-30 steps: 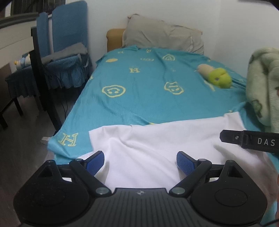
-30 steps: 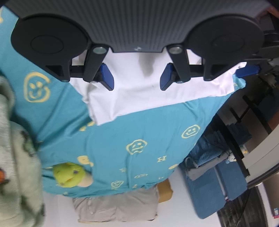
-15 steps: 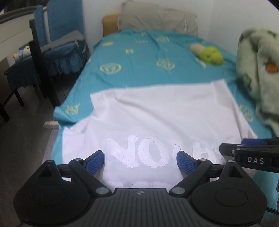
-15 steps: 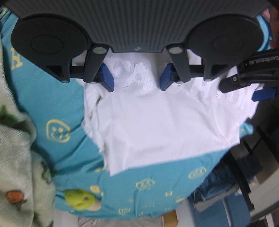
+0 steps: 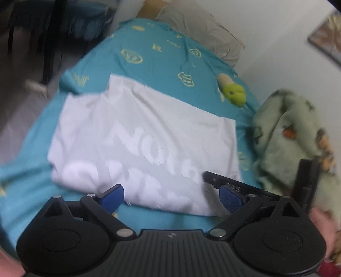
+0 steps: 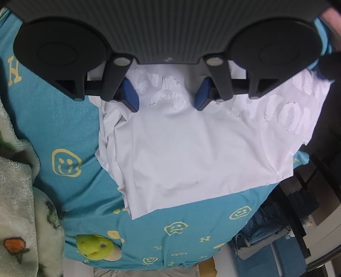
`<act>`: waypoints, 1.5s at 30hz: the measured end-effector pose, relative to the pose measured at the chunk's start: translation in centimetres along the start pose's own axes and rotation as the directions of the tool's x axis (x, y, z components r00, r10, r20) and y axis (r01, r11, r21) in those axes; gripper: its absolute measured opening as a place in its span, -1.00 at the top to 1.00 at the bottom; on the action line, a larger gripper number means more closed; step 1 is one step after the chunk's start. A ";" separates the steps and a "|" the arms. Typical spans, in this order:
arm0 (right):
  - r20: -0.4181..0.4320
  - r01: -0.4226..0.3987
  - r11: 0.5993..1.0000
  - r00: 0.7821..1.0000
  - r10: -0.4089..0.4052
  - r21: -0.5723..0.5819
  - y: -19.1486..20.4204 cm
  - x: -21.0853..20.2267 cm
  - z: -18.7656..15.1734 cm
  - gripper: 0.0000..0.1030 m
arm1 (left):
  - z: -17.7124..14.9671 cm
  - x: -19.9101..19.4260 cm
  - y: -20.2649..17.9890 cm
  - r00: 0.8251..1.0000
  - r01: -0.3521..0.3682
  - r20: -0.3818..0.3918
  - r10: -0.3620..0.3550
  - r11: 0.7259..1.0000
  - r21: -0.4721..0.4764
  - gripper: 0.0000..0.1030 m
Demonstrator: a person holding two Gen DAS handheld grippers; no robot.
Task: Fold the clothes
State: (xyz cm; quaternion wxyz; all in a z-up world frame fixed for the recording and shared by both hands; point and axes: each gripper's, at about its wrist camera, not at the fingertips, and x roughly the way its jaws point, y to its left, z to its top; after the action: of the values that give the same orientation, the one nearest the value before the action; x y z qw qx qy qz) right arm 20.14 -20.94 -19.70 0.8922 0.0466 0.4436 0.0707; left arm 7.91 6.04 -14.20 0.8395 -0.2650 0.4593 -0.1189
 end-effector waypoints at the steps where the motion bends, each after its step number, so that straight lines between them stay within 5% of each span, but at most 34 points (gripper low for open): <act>1: 0.000 -0.001 1.000 1.000 0.001 0.002 0.0 0.0 0.0 -0.19 | -0.1 0.4 0.5 1.000 0.009 -0.019 -0.009 0.999 -0.036 -0.89; 5: 0.000 -0.004 1.000 1.000 0.004 0.001 0.0 -0.1 0.0 -0.19 | 0.3 3.3 3.0 0.996 -0.024 -0.090 0.006 0.980 -0.198 -0.89; 15: 0.004 -0.024 0.999 1.000 0.024 0.036 -0.6 -0.1 0.1 -0.20 | 1.5 3.2 5.7 0.995 0.072 0.084 -0.045 0.930 -0.361 -0.84; 17: 0.006 -0.030 0.998 1.000 0.030 0.052 -0.7 -0.1 0.0 -0.19 | 1.7 2.0 5.5 0.982 0.151 0.159 -0.099 0.919 -0.363 -0.84; 20: 0.010 -0.044 0.996 0.999 0.043 0.084 -1.1 -0.2 0.1 -0.19 | 2.0 0.5 5.0 0.936 0.298 0.287 -0.202 0.891 -0.344 -0.84; 22: 0.012 -0.054 0.992 0.999 0.053 0.112 -1.4 -0.2 0.2 -0.19 | 2.1 0.3 5.0 0.924 0.326 0.308 -0.224 0.885 -0.332 -0.84; 26: 0.013 -0.063 0.989 0.998 0.062 0.136 -1.6 -0.1 0.2 -0.19 | 1.8 2.0 5.7 0.972 0.208 0.190 -0.142 0.893 -0.398 -0.74; 29: 0.014 -0.062 0.989 0.998 0.060 0.136 -1.6 -0.1 0.2 -0.18 | 1.6 3.5 6.5 0.992 0.122 0.093 -0.090 0.888 -0.444 -0.43; 33: 0.018 -0.067 0.986 0.998 0.065 0.153 -1.9 -0.3 0.2 -0.16 | 2.4 3.8 7.0 0.995 0.075 0.099 -0.033 0.889 -0.452 -0.13; 39: 0.086 -0.120 0.961 0.991 0.102 0.249 -3.0 -2.6 0.9 -0.21 | 2.6 2.6 5.0 0.985 0.070 0.172 -0.008 0.932 -0.356 0.34; 45: 0.264 -0.315 0.899 0.935 0.238 0.305 -3.9 -7.0 0.6 -0.23 | 2.3 0.9 3.5 0.968 0.111 0.250 -0.034 0.948 -0.299 0.54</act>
State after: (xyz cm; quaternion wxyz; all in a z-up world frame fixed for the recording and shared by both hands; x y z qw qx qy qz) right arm 16.73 -25.93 -14.43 0.8946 0.2711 0.3365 0.1137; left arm 10.14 9.28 -15.78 0.8319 -0.4232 0.3563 -0.0430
